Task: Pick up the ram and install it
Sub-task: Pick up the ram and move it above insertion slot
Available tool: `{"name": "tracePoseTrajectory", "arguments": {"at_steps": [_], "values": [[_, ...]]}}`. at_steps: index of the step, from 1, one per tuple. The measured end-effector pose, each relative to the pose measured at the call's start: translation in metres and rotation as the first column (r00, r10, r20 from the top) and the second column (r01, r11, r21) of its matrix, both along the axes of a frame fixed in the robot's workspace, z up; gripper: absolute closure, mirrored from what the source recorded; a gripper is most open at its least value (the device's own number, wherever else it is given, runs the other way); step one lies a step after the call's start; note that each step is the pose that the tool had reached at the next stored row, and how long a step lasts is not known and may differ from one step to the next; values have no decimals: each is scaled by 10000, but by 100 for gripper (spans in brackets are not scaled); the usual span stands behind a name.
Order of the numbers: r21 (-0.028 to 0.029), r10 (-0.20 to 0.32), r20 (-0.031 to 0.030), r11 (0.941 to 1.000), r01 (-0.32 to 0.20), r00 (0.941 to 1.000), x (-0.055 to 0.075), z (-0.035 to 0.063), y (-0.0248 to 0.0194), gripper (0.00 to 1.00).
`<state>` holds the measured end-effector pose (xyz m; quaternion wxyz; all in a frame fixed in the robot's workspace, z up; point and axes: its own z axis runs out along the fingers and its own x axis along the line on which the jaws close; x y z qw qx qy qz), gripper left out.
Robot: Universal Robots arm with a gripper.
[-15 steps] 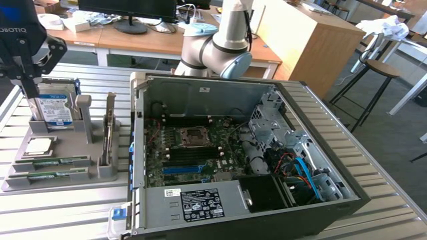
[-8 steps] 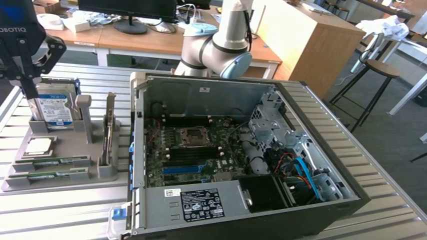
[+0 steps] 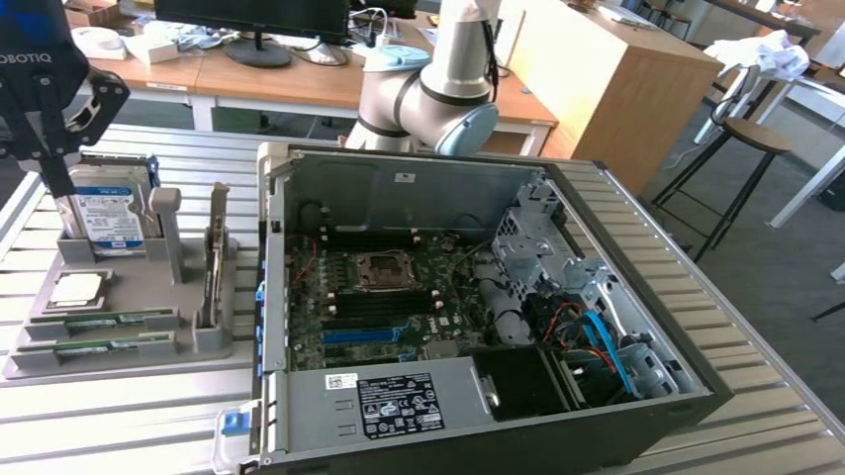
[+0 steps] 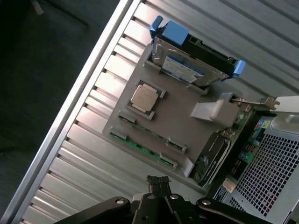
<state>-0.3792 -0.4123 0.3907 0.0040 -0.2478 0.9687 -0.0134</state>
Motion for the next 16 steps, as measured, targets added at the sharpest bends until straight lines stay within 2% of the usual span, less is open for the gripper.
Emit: {"name": "tracePoseTrajectory", "arguments": {"at_steps": [8, 16], "values": [[-215, 915, -10, 9956, -915, 9958, -10, 0, 9, 90], [-433, 1852, -41, 9818, -1852, 9827, -20, 0, 17, 90]]}}
